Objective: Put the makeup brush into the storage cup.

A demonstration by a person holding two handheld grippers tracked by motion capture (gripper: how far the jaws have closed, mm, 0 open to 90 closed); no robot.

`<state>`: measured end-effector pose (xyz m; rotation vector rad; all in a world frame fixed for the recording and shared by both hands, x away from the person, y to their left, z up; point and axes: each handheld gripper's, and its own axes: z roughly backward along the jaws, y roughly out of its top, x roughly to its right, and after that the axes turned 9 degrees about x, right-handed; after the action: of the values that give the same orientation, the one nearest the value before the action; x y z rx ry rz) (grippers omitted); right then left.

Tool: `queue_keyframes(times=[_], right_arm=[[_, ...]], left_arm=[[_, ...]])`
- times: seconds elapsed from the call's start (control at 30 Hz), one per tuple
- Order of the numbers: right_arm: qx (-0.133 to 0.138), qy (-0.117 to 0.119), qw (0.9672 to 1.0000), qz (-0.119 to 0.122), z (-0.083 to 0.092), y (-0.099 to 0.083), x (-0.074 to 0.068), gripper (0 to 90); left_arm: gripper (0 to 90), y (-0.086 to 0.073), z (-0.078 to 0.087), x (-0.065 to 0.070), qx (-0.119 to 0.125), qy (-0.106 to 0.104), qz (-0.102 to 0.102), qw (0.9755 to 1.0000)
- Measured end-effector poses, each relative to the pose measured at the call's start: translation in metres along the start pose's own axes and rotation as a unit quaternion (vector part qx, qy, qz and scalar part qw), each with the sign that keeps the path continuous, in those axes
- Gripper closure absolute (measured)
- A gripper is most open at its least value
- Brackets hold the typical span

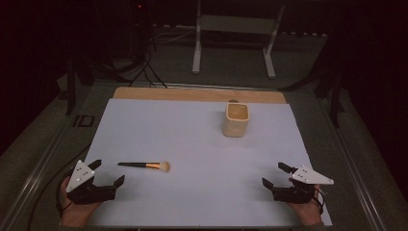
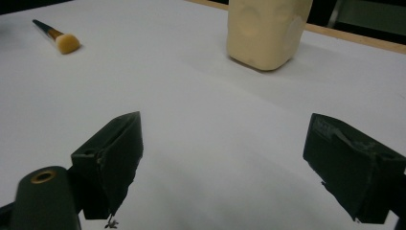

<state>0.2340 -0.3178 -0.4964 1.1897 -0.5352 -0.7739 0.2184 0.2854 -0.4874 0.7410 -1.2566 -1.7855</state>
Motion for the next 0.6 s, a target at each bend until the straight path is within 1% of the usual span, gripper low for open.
queue_keyframes(times=[0.13, 0.2, 0.33, 0.37, 0.4, 0.43, 0.47, 0.5, 0.53, 0.6], right_arm=[[0.001, 0.0, 1.0, -0.001, 0.001, 0.0, 0.0, 13.3], [-0.002, 0.001, 1.0, 0.003, 0.0, 0.0, -0.001, 13.2], [-0.001, 0.003, 1.0, 0.006, 0.0, 0.001, -0.003, 13.2], [-0.001, 0.003, 1.0, 0.006, 0.0, 0.001, -0.003, 13.2], [0.0, 0.003, 1.0, 0.006, -0.001, 0.001, -0.002, 13.2], [0.0, 0.003, 1.0, 0.006, -0.001, 0.001, -0.002, 13.2], [-0.001, 0.002, 1.0, 0.004, -0.001, 0.0, -0.002, 13.1], [-0.002, 0.001, 1.0, 0.005, -0.001, 0.0, -0.002, 13.0], [-0.002, 0.001, 1.0, 0.005, -0.001, 0.0, -0.002, 13.0], [-0.002, 0.001, 1.0, 0.009, -0.002, 0.001, -0.004, 12.2]], left_arm=[[4.1, 0.0, 0.0, 0.0, 0.001, 0.0, 0.002, 1.0], [4.7, -0.001, 0.0, -0.001, 0.006, 0.002, 0.011, 0.9999], [4.8, 0.0, 0.0, -0.001, 0.01, 0.004, 0.012, 0.9999], [4.8, 0.001, -0.001, -0.001, 0.01, 0.004, 0.011, 0.9999], [4.8, 0.003, -0.003, -0.002, 0.014, 0.004, 0.017, 0.9997], [4.8, 0.003, -0.003, -0.002, 0.014, 0.004, 0.017, 0.9997], [4.7, 0.003, -0.004, -0.003, 0.015, 0.003, 0.021, 0.9996], [4.7, 0.006, -0.005, -0.003, 0.016, -0.001, 0.024, 0.9996], [4.7, 0.006, -0.005, -0.003, 0.016, -0.001, 0.024, 0.9996], [4.8, 0.012, -0.006, -0.002, 0.018, -0.006, 0.019, 0.9996]])
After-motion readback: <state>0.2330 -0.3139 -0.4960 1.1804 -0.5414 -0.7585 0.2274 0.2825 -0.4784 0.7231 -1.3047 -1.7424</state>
